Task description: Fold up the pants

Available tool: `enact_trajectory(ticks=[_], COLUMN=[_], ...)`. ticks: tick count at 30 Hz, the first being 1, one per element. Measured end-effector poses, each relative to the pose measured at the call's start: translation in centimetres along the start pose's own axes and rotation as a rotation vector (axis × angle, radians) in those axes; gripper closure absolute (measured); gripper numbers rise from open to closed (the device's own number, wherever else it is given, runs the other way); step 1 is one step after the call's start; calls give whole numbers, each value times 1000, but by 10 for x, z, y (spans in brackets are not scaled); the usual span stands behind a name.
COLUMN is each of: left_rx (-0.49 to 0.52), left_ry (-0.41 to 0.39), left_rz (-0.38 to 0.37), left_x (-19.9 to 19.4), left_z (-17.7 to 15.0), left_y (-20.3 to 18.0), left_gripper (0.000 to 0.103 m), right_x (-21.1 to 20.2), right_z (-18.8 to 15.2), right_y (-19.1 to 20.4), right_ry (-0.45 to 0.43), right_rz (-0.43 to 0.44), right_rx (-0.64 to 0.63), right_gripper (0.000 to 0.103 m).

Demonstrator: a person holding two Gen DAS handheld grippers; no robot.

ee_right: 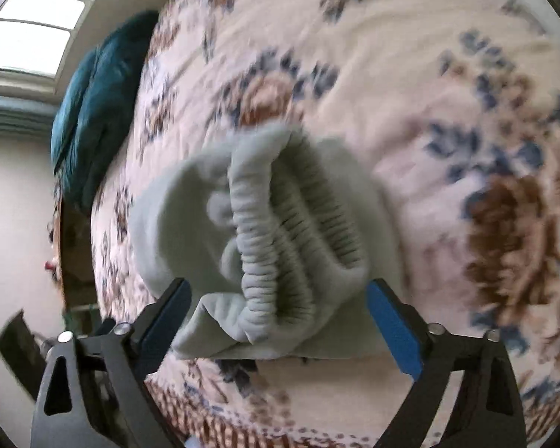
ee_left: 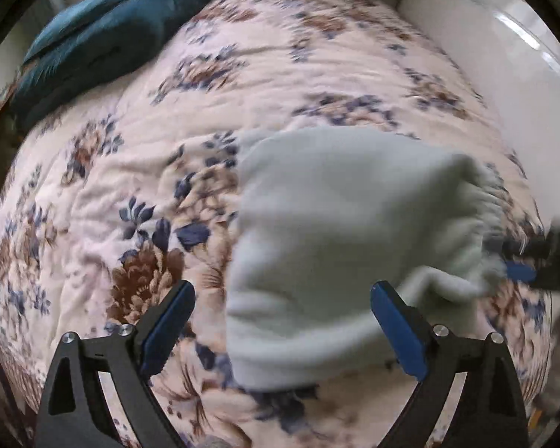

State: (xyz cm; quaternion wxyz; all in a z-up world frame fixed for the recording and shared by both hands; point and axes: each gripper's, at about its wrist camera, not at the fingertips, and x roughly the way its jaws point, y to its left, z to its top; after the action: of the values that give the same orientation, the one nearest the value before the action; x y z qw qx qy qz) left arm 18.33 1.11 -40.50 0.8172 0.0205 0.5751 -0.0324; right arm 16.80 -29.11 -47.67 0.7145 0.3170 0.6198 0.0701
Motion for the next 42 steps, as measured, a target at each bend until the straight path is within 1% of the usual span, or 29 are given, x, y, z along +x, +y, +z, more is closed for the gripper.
enact_trajectory(ticks=[1,2,3,6,7,8,9,11,12,14,15,16,18,19,21,22,23,24,25,26,28,31,32,35,37,39,40,41,42], left_rx=[-3,6,11,11,10,9,10,45,69,89,90,93,111,126,156,157,138,113,85,56,19,-11,-11,5,-33,-86,-105,-115,-130], left_ry=[34,68,110,182,195,204,211,206,202,201,197,194,186,177,169,178,198,219,240,239,188,91,71,12,1,-20,-27,-21,5], left_rz=[10,18,18,-22,-44,-64,-76,-56,-39,-30,-34,-32,-22,-22,-13,-13,-40,-63,-78,-102,-135,-197,-199,-130,-7,120,200,241,291], left_x=[17,30,45,65,67,69,71,68,66,65,64,64,66,67,71,73,73,73,69,59,32,-9,-14,-14,-4,4,10,16,28], left_z=[2,2,0,-10,-14,-17,-20,-27,-31,-36,-38,-39,-41,-42,-48,-50,-51,-51,-50,-47,-37,-5,7,43,58,62,63,63,63], left_y=[6,8,11,16,16,15,13,6,2,-1,-1,-2,-4,-7,-12,-13,-10,-7,-4,0,9,21,24,31,45,59,66,73,83], left_gripper=[7,7,7,6,3,2,2,2,2,2,2,2,2,2,2,2,2,2,3,4,4,4,4,4,4,4,4,4,4], right_x=[13,23,28,12,7,7,15,32,41,39,32,25,13,12,23,40,51,59,69,71,59,23,7,-24,-25,-16,2,20,43], right_z=[-1,-3,-5,-22,-29,-33,-38,-41,-41,-37,-36,-35,-32,-32,-32,-35,-39,-42,-47,-50,-50,-45,-41,-21,7,37,47,55,60], right_y=[1,0,-1,-6,-14,-24,-39,-57,-60,-59,-56,-52,-43,-40,-35,-36,-37,-42,-49,-53,-50,-31,-21,22,59,106,145,169,198], right_ry=[33,53,59,42,41,57,96,142,174,170,147,119,63,56,90,150,178,193,219,230,214,153,117,30,23,36,76,114,152], right_rz=[-4,-89,-115,-159,-202,-213,-231,-253,-240,-178,-118,-68,-6,4,-5,-37,-81,-162,-229,-238,-240,-180,-183,-190,-137,-110,-78,-65,-89], right_rx=[-3,-8,-17,-38,-39,-19,20,74,92,147,172,173,163,153,122,117,105,84,82,106,108,87,77,-12,-108,-224,-342,-418,-510], right_gripper=[49,67,81,83,83,83,83,80,77,63,52,49,30,24,24,25,29,38,38,38,38,35,34,33,33,33,33,33,33])
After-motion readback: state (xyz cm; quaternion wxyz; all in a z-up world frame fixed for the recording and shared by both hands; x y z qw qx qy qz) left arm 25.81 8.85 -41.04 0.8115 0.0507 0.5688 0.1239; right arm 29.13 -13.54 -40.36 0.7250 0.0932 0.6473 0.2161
